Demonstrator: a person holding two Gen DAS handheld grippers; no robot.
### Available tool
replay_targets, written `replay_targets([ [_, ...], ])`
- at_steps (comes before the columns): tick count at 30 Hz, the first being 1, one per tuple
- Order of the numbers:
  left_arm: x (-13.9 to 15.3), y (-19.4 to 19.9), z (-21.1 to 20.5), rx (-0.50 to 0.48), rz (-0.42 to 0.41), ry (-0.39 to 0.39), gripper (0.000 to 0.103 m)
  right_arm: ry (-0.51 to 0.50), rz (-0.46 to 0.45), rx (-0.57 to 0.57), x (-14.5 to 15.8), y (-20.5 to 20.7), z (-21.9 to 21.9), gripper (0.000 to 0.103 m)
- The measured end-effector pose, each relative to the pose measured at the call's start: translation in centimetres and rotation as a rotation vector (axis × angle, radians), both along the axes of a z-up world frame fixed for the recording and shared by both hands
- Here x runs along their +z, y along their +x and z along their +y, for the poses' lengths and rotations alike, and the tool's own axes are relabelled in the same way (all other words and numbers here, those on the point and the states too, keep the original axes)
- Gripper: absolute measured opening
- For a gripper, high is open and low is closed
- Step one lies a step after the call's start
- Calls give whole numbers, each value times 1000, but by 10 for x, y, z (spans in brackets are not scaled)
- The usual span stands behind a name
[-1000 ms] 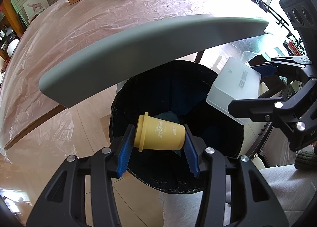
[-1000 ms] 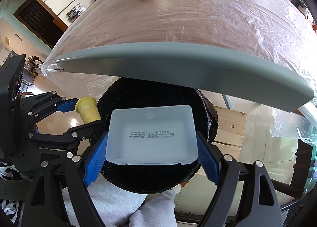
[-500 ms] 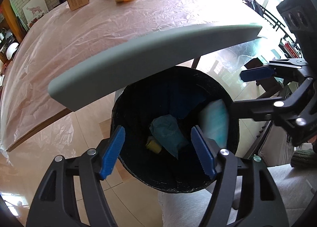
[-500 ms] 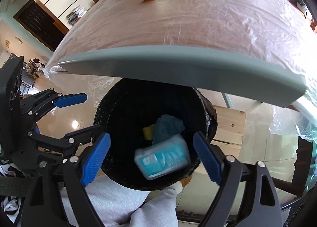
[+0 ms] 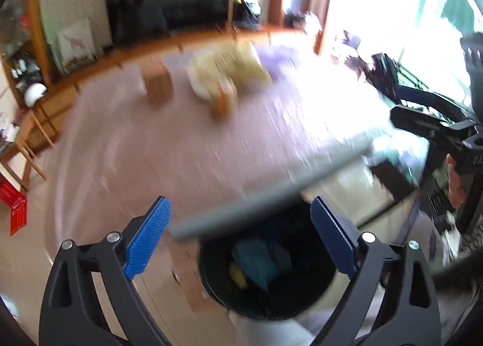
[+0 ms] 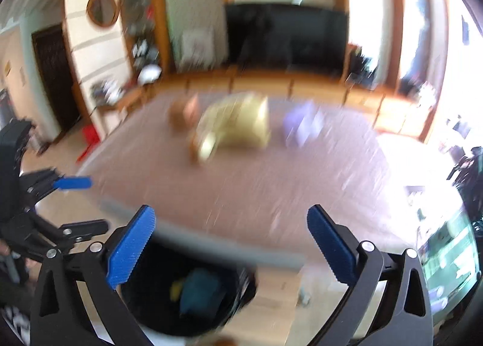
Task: Collect trash
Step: 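Move both tools back to the table and grasp the lilac hair roller with the right tool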
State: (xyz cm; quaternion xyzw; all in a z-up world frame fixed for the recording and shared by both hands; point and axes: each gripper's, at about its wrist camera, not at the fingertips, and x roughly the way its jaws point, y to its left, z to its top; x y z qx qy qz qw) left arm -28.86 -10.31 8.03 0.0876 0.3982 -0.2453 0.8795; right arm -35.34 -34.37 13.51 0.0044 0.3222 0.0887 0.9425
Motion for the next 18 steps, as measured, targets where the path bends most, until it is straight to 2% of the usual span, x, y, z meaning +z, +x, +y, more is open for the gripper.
replay_targets([
  [2,13,22,5,44,-38,-10,98,23,-23,-50,12,22,-11,99],
  [8,23,87,3,123,-84,43,98,160,71,-172,9,112,-56,99],
  [11,21,117,1,121,-80,45,98,224,135,-251,-5,152,-80,99],
  [13,18,135,-1,118,-75,56,98,314,193,-301,-20,179,-98,99],
  [18,11,169,-6,116,-55,70,98,490,286,-381,-57,217,-122,99],
])
